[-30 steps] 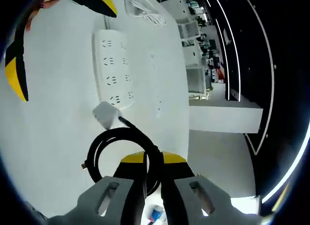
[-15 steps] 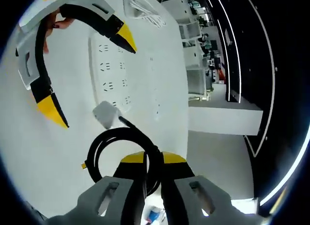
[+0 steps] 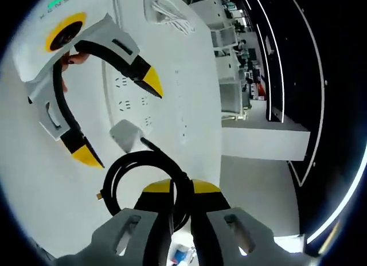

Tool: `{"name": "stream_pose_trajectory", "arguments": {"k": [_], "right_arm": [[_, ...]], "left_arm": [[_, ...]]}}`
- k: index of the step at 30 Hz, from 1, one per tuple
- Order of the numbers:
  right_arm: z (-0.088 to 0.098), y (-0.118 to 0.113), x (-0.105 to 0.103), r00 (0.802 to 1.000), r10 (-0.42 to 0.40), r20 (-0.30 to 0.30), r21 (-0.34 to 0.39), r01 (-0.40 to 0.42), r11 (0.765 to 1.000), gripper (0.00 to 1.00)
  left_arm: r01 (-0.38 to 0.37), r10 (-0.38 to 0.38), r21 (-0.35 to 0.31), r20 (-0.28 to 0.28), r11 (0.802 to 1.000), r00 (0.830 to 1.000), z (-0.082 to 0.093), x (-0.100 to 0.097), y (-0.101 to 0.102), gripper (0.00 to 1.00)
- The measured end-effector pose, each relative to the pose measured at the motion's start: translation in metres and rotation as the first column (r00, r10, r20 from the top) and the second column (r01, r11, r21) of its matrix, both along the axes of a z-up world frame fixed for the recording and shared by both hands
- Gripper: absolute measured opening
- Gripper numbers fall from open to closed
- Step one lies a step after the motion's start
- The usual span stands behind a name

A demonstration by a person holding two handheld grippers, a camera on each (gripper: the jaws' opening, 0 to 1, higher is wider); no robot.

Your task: Straighten the power strip on the desk, plug the charger into it

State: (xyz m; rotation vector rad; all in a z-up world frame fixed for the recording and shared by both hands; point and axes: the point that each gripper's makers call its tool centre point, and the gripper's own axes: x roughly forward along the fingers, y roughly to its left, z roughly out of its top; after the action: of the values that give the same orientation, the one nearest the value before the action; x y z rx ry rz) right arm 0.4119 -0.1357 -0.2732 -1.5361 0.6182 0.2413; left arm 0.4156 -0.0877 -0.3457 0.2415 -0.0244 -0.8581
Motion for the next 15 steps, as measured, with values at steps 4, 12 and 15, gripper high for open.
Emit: {"name": "stream_pose_trajectory", "arguments": {"k": [4, 12, 15], "right_arm": [[0.001, -0.002, 0.001, 1.0, -0.004, 0.004, -0.009, 0.004, 1.0, 0.07], [0.001, 0.002, 0.001, 1.0, -0.014, -0.002, -0.009, 0.014, 1.0, 0.07], [0.002, 0.004, 0.002, 1.0, -0.011, 0.0, -0.021, 0.011, 1.0, 0.07]], "left_arm": [[0.022, -0.022, 0.001, -0.028, 1.0, 0.999, -0.002, 0.002, -0.005, 0.68], [0.028, -0.026, 0.032, -0.064, 0.999, 0.998, -0.011, 0.007, -0.011, 0.58], [0.025, -0.022, 0.045, -0.061, 0.999, 0.998, -0.012, 0.009, -0.013, 0.51]]}}
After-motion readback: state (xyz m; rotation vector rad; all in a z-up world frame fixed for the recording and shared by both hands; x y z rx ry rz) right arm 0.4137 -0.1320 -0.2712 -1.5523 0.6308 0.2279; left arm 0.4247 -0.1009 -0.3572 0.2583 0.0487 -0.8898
